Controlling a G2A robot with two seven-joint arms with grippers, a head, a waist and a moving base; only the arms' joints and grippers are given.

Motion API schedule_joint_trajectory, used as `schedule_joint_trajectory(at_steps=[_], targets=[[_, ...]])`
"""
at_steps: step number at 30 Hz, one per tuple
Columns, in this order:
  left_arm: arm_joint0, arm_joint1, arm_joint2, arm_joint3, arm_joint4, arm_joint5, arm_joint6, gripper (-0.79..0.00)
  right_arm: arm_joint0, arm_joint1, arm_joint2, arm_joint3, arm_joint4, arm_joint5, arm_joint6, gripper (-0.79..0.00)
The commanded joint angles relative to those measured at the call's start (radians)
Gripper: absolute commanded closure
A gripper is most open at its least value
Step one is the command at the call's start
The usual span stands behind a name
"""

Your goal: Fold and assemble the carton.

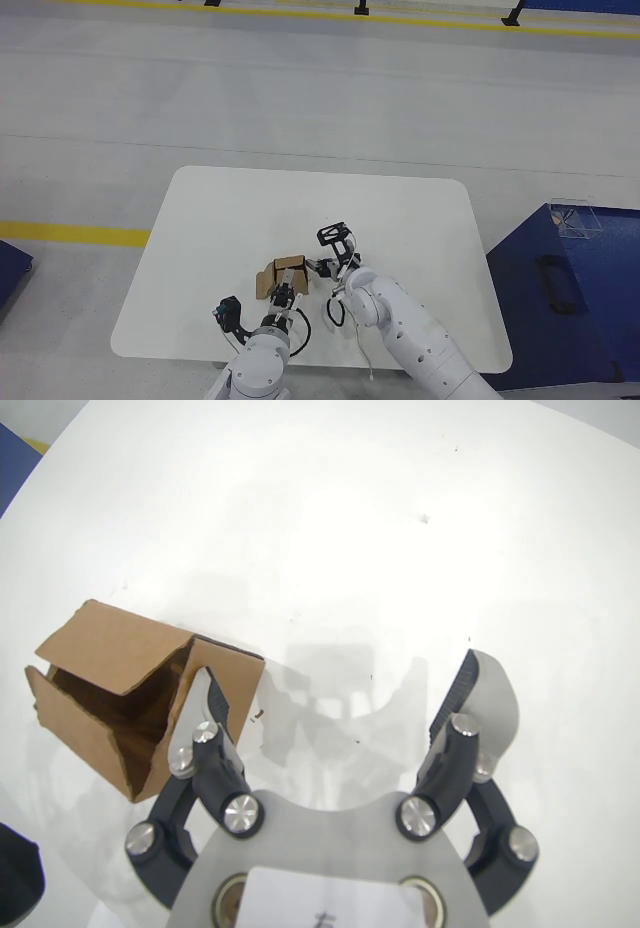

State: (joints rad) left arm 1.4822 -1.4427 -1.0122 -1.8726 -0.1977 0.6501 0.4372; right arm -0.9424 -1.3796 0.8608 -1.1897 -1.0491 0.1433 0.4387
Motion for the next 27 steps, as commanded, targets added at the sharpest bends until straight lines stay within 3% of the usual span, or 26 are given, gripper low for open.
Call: schedule_joint_trajectory(at_steps=[1, 4, 7, 15, 22, 25, 27], targets=[[0.000, 0.000, 0.000, 0.000, 0.000, 0.000, 0.000, -0.785, 0.003, -0.002, 0.007, 0.016, 0.004, 0.006, -0.006, -0.785], [0.000, 0.000, 0.000, 0.000, 0.000, 0.000, 0.000, -0.785, -0.003, 0.003, 0.040, 0.008, 0.005, 0.019, -0.016, -0.785], [0.027, 0.001, -0.031, -0.022, -0.041, -0.088, -0.038, -0.785, -0.034, 0.014, 0.095, -0.048, 0.032, 0.000, -0.042, -0.785], [0.134, 0.018, -0.073, 0.044, 0.057, -0.526, -0.147, -0.785, -0.167, 0.036, 0.183, -0.235, 0.037, -0.047, -0.180, -0.785], [0.136, 0.018, -0.074, 0.049, 0.063, -0.541, -0.143, -0.785, -0.168, 0.036, 0.184, -0.233, 0.032, -0.044, -0.183, -0.785], [0.132, 0.017, -0.088, 0.061, 0.066, -0.561, -0.111, -0.785, -0.168, 0.031, 0.152, -0.217, -0.087, 0.032, -0.276, -0.785], [0.118, 0.013, -0.082, 0.103, 0.058, -0.596, -0.102, -0.785, -0.171, 0.019, 0.119, -0.213, -0.081, 0.045, -0.315, -0.785]])
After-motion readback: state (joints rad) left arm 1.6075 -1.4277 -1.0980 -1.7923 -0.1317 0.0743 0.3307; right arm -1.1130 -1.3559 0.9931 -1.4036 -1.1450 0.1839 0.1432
